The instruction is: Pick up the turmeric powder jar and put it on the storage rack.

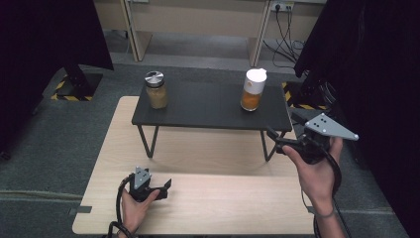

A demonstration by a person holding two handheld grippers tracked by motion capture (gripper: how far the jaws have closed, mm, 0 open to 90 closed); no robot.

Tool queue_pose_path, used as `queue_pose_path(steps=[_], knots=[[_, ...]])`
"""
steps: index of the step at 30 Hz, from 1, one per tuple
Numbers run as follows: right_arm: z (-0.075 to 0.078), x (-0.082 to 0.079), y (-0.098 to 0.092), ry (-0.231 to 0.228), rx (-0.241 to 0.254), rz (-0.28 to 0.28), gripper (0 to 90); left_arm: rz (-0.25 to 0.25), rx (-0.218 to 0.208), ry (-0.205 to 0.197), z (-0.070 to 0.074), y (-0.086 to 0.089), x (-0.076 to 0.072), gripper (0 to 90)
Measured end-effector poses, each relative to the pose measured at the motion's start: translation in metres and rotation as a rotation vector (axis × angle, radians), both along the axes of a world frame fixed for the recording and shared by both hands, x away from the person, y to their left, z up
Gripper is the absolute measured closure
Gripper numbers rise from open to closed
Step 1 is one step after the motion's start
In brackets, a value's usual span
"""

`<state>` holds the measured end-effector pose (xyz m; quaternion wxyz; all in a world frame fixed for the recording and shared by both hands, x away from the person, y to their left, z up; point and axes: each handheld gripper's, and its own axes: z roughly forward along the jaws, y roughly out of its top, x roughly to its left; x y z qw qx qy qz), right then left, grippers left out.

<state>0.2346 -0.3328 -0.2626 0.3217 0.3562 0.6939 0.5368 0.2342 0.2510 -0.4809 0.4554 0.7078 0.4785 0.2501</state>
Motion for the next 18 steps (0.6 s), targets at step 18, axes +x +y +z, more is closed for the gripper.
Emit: queue_pose_path(steps=[18], knots=[[-0.035,-0.043,-0.009,0.0,-0.014,0.006,8.5,0.005,0.0,0.0,0.0,0.0,0.0,1.2]])
